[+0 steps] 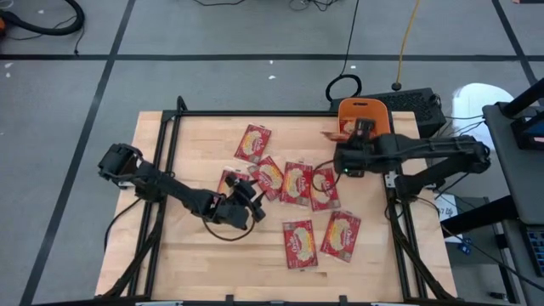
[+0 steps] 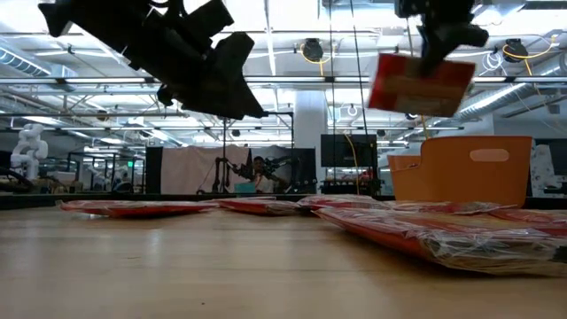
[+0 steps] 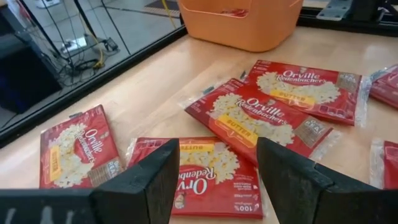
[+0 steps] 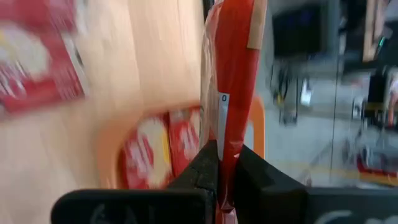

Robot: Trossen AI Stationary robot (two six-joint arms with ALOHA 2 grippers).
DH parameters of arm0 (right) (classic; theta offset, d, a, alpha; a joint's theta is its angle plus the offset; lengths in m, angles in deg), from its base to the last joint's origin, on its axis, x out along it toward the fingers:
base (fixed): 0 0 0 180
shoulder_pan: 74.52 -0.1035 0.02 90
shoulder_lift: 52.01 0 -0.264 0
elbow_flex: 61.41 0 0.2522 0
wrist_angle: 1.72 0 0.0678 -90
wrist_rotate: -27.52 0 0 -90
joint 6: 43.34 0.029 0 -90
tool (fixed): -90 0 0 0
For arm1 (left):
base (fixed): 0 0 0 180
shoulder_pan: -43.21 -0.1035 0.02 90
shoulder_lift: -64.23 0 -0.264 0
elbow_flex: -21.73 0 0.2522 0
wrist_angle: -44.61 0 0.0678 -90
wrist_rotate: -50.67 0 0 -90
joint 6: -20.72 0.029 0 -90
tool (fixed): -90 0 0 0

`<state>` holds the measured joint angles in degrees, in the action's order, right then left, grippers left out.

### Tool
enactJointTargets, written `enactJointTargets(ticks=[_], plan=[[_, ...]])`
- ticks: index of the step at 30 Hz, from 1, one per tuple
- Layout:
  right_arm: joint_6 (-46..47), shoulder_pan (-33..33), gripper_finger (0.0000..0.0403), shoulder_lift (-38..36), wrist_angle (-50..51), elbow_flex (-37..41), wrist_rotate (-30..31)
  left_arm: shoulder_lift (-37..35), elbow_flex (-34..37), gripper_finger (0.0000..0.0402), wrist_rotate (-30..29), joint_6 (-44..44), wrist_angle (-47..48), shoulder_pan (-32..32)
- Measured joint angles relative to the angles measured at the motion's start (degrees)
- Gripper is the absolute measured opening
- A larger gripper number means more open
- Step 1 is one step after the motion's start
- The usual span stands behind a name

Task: Sort popcorn bags into baskets
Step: Put the red popcorn bag into the orange container

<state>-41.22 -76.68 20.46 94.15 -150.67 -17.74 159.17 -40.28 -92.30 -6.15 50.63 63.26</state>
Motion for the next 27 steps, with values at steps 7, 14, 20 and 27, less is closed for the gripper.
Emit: enactJointTargets(ticks=[7, 14, 20, 27], plan=[[-0.2, 6.3, 0.0013, 0.3, 6.6, 0.0, 0.0, 0.0, 0.0, 0.0216, 1.1, 0.9, 0.0, -1.6], [-8.6, 9.6, 0.0013, 0.0, 6.5, 0.0, -1.6, 0.0, 0.0, 0.0216, 3.6, 1.1, 0.2, -2.8], [-10.3, 11.8, 0.0013, -1.8, 5.9, 0.1, -3.3, 0.0, 0.0, 0.0216, 4.3, 1.3, 0.2, -2.7], [-16.8, 13.1, 0.0013, -7.5, -1.7, 7.9, -4.7, 0.0, 0.0, 0.0216, 4.3, 1.3, 0.2, -2.7]])
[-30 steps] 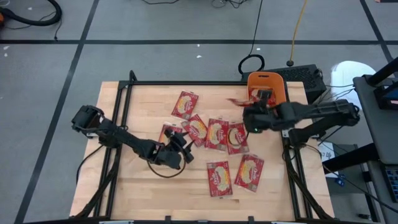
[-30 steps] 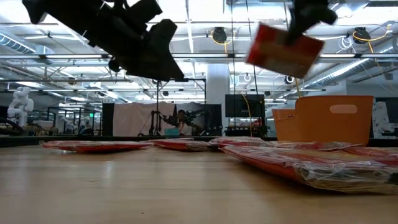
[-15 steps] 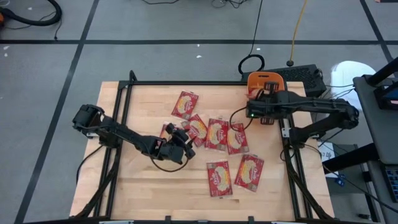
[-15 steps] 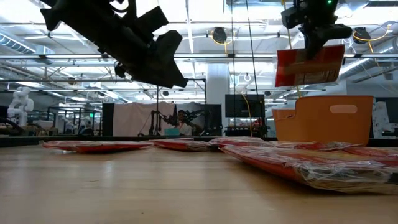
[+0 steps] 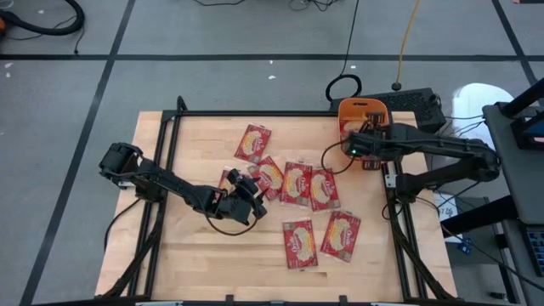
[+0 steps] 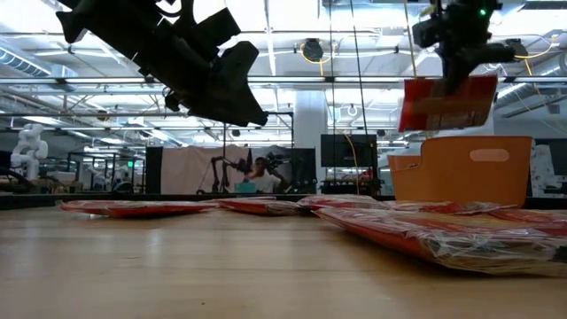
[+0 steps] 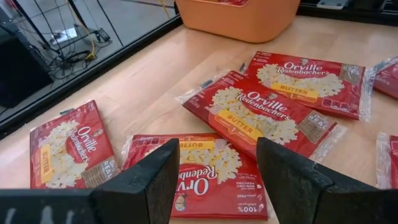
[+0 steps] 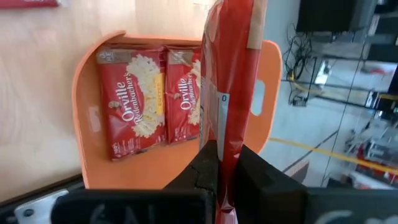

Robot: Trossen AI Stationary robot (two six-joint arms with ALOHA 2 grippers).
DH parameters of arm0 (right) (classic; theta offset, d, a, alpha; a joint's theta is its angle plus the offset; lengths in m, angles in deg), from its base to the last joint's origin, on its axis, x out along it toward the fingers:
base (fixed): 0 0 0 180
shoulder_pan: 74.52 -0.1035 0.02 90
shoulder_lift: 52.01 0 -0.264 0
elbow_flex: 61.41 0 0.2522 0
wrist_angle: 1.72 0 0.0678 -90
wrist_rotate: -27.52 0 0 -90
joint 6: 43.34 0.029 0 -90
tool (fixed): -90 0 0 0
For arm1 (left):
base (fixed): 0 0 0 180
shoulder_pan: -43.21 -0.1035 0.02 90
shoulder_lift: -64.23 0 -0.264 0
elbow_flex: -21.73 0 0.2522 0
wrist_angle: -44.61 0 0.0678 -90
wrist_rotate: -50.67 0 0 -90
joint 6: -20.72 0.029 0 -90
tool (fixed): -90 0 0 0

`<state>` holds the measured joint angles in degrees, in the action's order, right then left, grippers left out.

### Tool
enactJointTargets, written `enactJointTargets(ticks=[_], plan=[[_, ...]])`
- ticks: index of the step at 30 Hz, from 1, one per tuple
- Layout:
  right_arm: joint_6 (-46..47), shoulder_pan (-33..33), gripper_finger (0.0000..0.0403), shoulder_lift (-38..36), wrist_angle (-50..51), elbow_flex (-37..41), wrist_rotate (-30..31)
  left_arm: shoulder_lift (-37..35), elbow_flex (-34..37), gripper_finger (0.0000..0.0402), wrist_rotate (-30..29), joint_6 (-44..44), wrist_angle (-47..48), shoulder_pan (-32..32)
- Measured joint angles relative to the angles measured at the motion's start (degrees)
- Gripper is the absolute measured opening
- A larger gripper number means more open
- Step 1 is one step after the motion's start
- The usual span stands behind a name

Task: Sort popcorn bags into baskets
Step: Put the red popcorn bag into the orange container

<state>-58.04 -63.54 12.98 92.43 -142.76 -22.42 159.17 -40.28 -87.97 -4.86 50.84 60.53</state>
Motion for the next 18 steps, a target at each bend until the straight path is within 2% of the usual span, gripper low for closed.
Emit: enactJointTargets(ticks=[7, 18], plan=[[-9.9, 3.6, 0.0013, -6.3, -10.5, 10.5, -2.0, 0.0, 0.0, 0.0216, 0.0, 0.4, 0.0, 0.0], [-15.3, 10.6, 0.0013, -10.0, -19.0, 20.9, -6.8, 0.0, 0.0, 0.0216, 0.0, 1.3, 0.0, 0.0]])
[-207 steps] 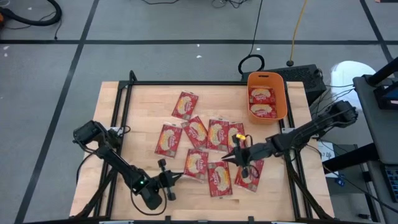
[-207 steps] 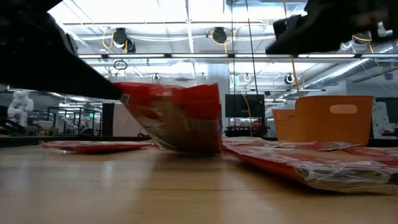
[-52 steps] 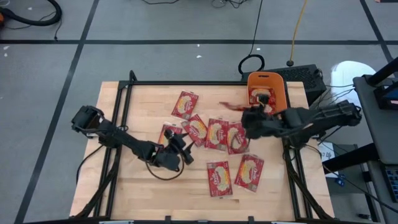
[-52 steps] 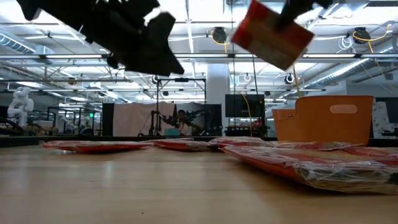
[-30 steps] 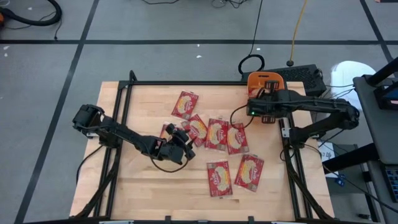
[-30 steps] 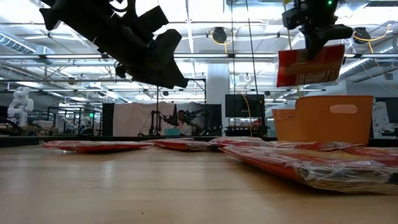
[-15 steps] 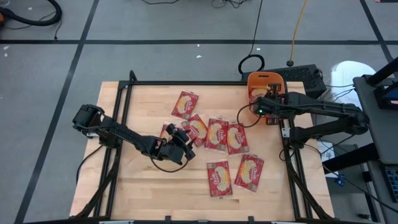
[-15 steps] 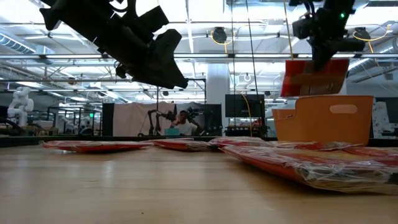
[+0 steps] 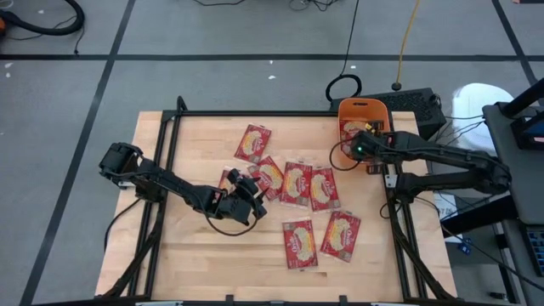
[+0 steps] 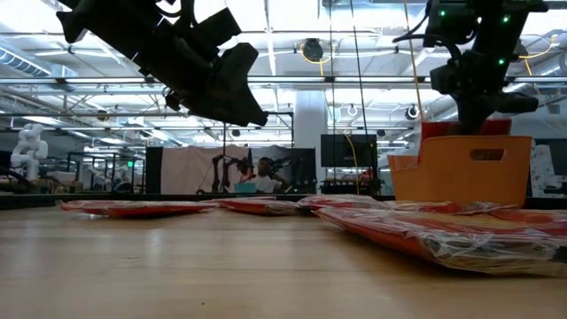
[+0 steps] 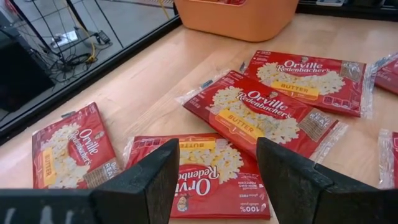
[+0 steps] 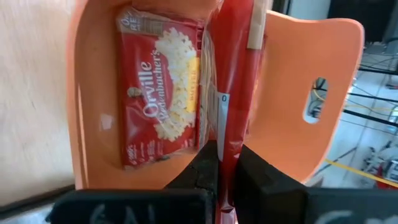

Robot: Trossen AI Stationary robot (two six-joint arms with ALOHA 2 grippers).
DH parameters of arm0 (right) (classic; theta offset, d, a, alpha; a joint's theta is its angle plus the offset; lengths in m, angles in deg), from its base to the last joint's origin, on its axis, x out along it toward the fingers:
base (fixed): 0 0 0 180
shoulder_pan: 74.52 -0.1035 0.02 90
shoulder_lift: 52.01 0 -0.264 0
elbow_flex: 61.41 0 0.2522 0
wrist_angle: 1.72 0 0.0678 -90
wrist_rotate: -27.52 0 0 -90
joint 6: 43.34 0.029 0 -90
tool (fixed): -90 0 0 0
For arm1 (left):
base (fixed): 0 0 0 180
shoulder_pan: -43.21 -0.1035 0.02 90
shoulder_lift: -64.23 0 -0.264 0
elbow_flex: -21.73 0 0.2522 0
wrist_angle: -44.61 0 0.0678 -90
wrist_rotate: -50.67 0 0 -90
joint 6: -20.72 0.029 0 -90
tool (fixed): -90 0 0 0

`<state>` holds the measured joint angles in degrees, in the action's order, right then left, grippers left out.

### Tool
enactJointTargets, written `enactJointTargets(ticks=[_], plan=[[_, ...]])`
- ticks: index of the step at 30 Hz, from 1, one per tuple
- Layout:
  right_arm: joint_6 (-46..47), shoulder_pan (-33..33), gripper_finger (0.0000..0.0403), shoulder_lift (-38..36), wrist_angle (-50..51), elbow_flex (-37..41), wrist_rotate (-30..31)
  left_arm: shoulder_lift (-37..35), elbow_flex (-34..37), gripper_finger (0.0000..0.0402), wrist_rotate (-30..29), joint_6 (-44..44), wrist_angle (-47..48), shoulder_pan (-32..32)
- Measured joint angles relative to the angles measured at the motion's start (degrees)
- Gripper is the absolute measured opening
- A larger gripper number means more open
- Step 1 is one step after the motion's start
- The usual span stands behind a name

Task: Sort popcorn bags into baskets
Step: Put the red popcorn bag into the orange container

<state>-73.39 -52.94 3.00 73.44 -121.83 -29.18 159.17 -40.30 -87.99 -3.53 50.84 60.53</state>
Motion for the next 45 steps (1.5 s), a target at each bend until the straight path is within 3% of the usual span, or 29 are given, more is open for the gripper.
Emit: enactJointTargets(ticks=[16, 32, 45], plan=[[-3.7, 3.8, 0.0022, 0.1, -6.3, 6.3, -3.6, 0.0, 0.0, 0.0216, 0.3, 0.2, 0.0, -0.7], [-6.2, 4.0, 0.0107, -0.4, -6.7, 6.9, -3.5, 0.0, 0.0, 0.0216, 0.7, 0.1, 0.0, -0.7], [-7.7, 4.0, 0.0155, -6.5, -3.4, 6.9, -7.7, 0.0, 0.0, 0.0216, 1.9, -0.1, 0.0, -0.7]])
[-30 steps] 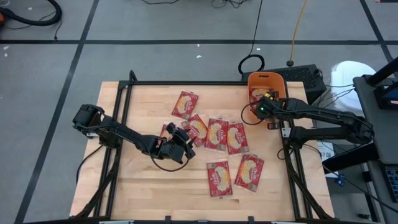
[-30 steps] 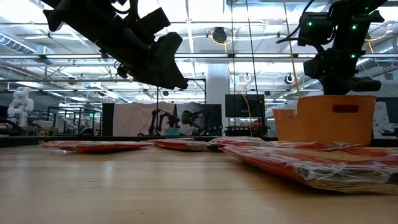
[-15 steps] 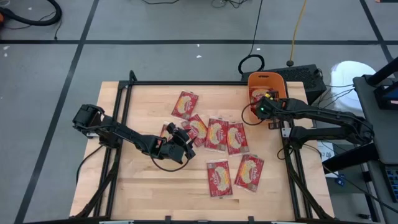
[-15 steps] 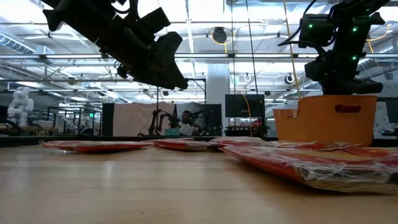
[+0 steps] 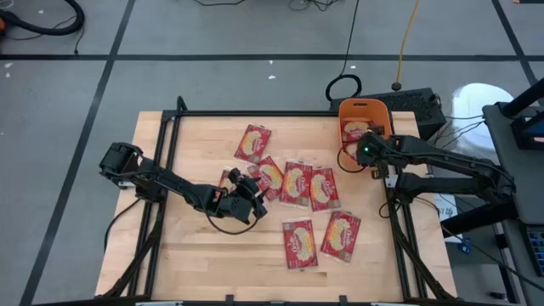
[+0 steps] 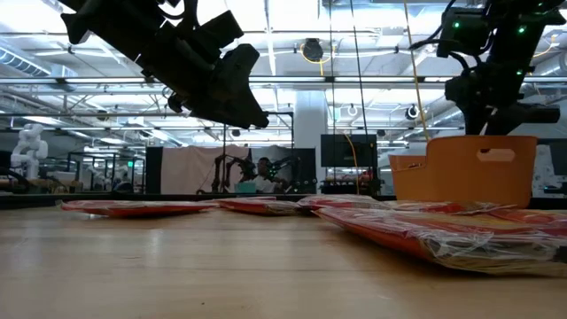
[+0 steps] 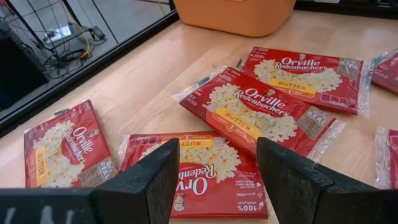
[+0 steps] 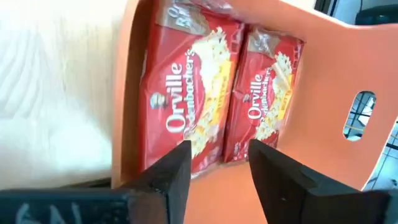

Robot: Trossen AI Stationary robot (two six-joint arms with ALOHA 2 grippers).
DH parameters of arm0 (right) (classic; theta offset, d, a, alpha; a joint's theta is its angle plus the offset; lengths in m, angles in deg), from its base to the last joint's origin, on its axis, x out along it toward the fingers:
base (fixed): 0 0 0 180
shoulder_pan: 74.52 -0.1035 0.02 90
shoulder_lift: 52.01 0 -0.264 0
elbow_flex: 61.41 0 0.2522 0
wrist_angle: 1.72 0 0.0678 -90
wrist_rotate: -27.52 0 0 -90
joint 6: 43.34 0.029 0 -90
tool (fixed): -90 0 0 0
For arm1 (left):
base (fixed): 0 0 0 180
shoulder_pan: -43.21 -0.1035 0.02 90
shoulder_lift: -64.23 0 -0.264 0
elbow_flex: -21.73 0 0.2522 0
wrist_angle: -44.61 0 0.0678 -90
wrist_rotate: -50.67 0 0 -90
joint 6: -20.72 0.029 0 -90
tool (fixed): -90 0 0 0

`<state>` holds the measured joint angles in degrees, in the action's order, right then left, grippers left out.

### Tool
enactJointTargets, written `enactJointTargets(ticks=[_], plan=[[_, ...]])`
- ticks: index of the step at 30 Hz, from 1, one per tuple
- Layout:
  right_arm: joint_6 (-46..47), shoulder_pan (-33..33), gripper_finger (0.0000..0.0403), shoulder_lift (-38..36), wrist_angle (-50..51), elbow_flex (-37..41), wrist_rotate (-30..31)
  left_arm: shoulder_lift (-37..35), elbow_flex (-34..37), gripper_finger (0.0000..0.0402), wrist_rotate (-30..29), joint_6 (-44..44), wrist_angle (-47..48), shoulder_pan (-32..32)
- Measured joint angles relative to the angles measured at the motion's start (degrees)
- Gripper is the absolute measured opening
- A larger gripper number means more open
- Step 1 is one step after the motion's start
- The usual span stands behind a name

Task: Sort popcorn bags into baskets
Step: Put the red popcorn bag into the orange container

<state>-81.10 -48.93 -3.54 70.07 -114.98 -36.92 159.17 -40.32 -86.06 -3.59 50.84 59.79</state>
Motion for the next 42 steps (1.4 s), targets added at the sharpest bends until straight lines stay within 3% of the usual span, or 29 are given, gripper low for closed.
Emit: enactJointTargets(ticks=[11, 22, 30, 42], plan=[[3.3, -0.4, 0.0156, -6.3, -0.7, 0.0, -0.1, 0.0, 0.0, 0.0216, 0.3, -0.3, 0.0, -0.1], [17.5, -5.5, 0.0156, -7.5, -5.3, -7.9, -0.3, 0.0, 0.0, 0.0216, 3.3, -0.2, 0.0, -2.0], [27.5, -13.6, 0.0155, -6.6, -15.2, -9.1, -7.9, 0.0, 0.0, 0.0216, 5.3, -0.8, 0.0, -1.9], [36.4, -33.5, 0.0155, 4.1, -29.8, -9.1, -5.6, 0.0, 0.0, 0.0216, 6.9, -3.6, -2.6, 0.9]])
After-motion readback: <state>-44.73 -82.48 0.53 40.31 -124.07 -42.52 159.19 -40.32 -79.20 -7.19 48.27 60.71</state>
